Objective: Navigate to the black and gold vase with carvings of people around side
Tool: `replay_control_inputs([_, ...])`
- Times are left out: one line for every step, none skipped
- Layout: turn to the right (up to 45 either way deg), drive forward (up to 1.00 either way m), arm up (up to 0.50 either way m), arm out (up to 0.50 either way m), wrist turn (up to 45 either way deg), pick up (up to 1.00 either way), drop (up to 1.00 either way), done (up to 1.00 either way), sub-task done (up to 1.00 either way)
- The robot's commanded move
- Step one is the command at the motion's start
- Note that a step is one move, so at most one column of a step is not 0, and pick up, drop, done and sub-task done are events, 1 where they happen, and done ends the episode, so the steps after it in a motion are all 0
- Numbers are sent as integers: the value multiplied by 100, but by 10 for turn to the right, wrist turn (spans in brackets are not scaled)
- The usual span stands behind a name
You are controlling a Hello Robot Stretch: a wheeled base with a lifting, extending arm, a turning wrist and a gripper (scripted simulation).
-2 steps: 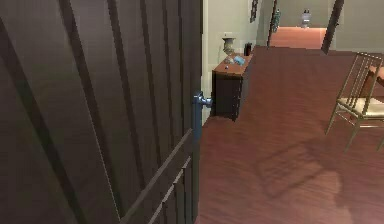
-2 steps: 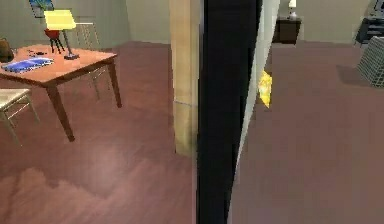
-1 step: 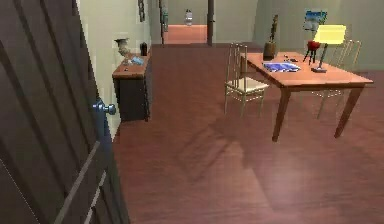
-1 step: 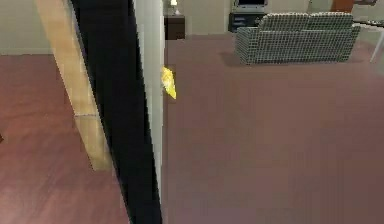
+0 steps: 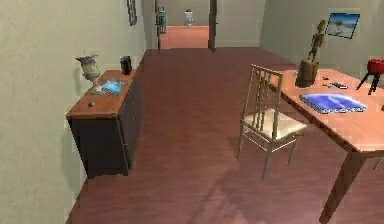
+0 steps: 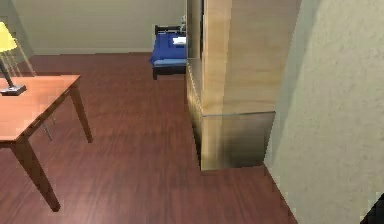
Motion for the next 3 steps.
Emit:
replay_control_inputs([-150, 0, 0, 0, 0, 0, 0, 0, 0])
replay_control_inputs([0, 100, 0, 0, 0, 0, 0, 0, 0])
replay_control_inputs([0, 20, 0, 0, 0, 0, 0, 0, 0])
